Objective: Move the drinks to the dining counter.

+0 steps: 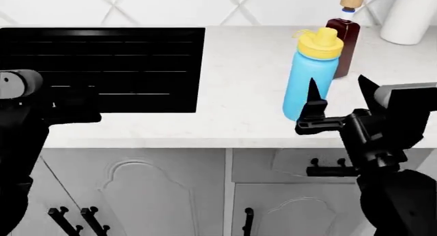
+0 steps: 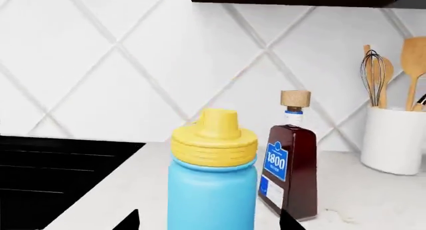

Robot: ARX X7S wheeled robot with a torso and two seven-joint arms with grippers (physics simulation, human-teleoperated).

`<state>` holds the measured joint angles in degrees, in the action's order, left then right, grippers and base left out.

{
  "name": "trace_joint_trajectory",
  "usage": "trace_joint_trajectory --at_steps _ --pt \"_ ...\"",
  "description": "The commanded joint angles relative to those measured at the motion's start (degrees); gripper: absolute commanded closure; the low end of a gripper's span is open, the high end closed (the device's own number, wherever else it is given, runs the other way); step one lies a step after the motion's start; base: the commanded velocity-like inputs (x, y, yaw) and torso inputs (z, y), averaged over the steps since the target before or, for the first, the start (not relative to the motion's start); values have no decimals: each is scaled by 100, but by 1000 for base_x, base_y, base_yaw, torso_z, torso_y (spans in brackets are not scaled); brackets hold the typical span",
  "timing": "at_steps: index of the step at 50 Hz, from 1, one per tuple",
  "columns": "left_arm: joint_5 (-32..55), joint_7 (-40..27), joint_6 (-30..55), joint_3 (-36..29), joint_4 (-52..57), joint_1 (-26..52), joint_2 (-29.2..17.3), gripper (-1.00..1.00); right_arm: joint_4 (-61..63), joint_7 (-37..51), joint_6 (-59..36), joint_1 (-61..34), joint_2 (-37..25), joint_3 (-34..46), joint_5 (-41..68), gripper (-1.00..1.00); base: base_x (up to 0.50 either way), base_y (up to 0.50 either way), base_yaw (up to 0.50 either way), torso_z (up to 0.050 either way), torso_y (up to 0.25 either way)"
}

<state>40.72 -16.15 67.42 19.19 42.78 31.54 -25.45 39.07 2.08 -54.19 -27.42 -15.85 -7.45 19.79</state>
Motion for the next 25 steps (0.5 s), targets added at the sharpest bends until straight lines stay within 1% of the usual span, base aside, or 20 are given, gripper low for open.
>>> trace_joint_trajectory --at_steps 1,2,3,4,5,7,8,11,14,18,21,25 --pt "4557 -2052 2117 1000 -678 2747 -1650 -100 719 -21 -2883 -2716 -724 -469 904 -100 4 -500 0 0 0" --pt "4655 -2121 2088 924 -741 2845 -1712 -100 780 30 -3082 -2983 -808 -348 924 -100 31 -500 0 0 0" --pt "4620 -2196 2040 829 -730 3040 -1792 -100 845 15 -3252 -3174 -756 -420 1009 -100 35 -500 0 0 0" --pt "4877 -2329 1949 867 -868 3115 -1755 -100 907 50 -3488 -3363 -721 -459 1083 -100 39 -500 0 0 0" --pt "4717 -2264 1974 694 -773 3177 -1829 -100 930 104 -3561 -3436 -745 -434 1209 -100 39 -500 0 0 0" --pt "4860 -2352 1867 724 -803 3184 -1787 -100 935 247 -3558 -3491 -762 -437 1368 -100 41 -500 0 0 0" --pt "4919 -2397 1850 689 -768 3149 -1758 -100 941 330 -3559 -3490 -770 -427 1456 -100 43 -500 0 0 0" --pt "4892 -2250 1826 511 -682 3171 -1753 -100 994 560 -3559 -3470 -801 -476 1837 -100 44 -500 0 0 0" --pt "4798 -2147 1734 444 -687 3225 -1734 -100 976 620 -3429 -3453 -840 -419 1925 -100 142 -500 0 0 0" --pt "4683 -2078 1688 378 -684 3170 -1778 -100 939 637 -3273 -3368 -924 -330 1938 -100 249 -500 0 0 0" --pt "4633 -2011 1620 465 -560 2973 -1777 -100 893 616 -2964 -3054 -993 -247 1848 -100 320 -500 0 0 0" --pt "4949 -2222 1572 512 -646 3055 -1902 -100 848 626 -2919 -3047 -1038 -242 1849 -100 345 -500 0 0 0"
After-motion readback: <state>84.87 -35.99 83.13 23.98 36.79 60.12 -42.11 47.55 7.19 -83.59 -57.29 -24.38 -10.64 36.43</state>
